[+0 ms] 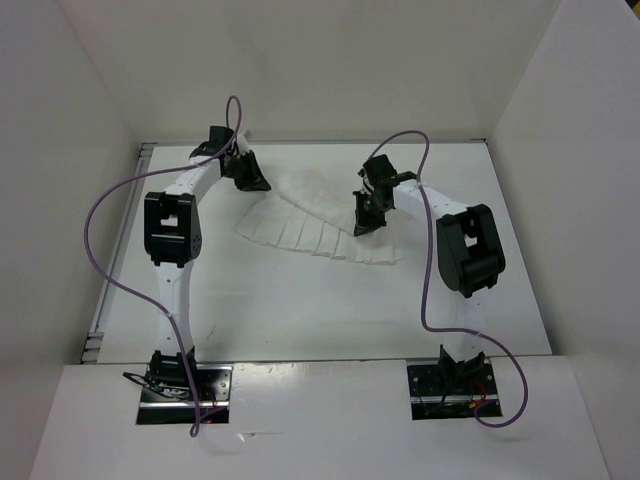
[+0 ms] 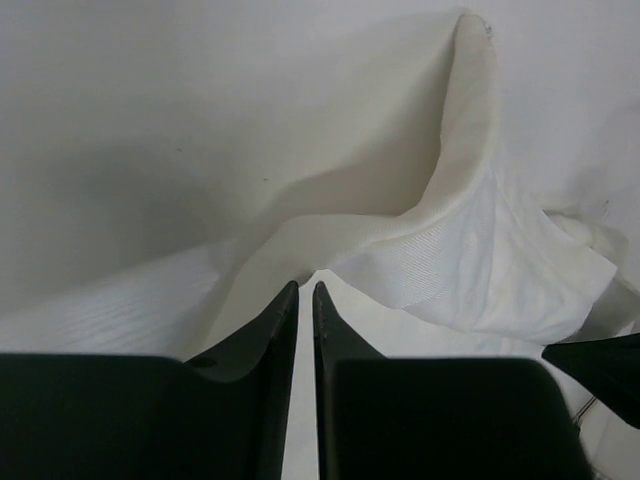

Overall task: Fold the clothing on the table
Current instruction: Fold the skirt

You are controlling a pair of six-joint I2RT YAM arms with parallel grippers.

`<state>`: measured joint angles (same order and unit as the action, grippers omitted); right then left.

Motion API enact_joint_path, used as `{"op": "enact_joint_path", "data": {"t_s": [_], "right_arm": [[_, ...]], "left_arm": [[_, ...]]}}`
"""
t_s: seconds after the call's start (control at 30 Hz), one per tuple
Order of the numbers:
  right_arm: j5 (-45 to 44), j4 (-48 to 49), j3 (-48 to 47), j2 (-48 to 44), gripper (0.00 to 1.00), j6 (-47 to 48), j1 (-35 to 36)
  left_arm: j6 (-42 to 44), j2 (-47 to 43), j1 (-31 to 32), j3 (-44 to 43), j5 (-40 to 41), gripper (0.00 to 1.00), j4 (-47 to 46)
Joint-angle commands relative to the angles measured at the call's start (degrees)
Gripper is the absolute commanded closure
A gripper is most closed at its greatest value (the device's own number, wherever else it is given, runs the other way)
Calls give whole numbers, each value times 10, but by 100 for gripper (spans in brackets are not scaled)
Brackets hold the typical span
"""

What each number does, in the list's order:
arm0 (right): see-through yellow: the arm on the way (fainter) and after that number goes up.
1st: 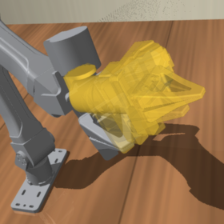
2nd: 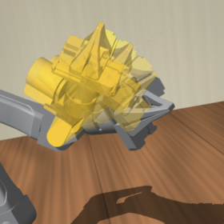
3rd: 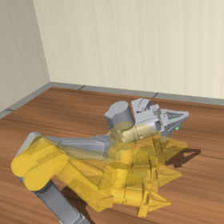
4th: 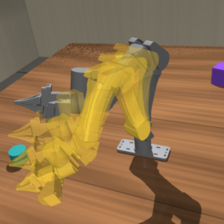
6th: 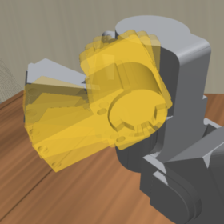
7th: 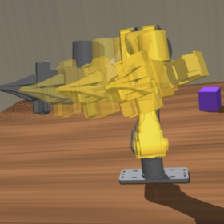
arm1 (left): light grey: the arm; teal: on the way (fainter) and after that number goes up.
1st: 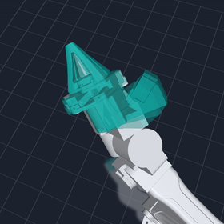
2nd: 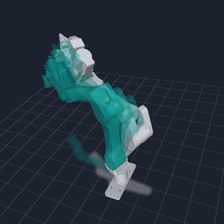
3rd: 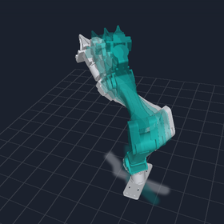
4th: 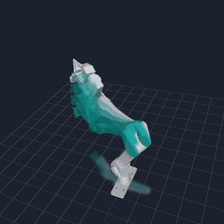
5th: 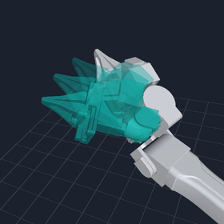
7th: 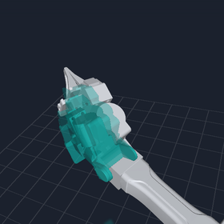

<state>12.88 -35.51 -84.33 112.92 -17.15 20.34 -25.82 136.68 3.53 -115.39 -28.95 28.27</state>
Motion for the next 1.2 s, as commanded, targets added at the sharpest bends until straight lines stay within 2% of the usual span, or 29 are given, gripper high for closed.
{"op": "enact_joint_path", "data": {"t_s": [0.0,0.27,0.63,0.67,0.7,0.77,0.8,0.87,0.9,1.0,1.1,1.17], "right_arm": [[9,35,16,13,100,-6,0],[9,35,40,25,100,-6,0],[9,46,51,30,100,0,0],[9,46,51,25,98,0,0],[9,46,51,20,92,0,0],[16,34,44,0,90,0,0],[16,29,44,-8,83,0,0],[21,11,29,-37,77,0,0],[21,5,29,-49,73,0,0],[21,-9,5,-92,68,0,0],[10,-32,-35,-106,58,0,0],[10,-39,-75,-113,55,5,-13]], "left_arm": [[-4,21,-11,-29,8,83,2],[-4,53,-16,-42,14,83,2],[-9,103,-21,-122,21,83,31],[-9,79,-26,-122,10,83,31],[-3,64,-27,-122,10,83,31],[5,20,-27,-122,-8,78,26],[10,11,-27,-133,-22,72,31],[17,5,-33,-188,-88,51,59],[23,5,-33,-212,-110,48,68],[28,18,-33,-275,-169,47,73],[28,65,-27,-343,-209,46,73],[20,123,-27,-433,-234,46,73]]}}
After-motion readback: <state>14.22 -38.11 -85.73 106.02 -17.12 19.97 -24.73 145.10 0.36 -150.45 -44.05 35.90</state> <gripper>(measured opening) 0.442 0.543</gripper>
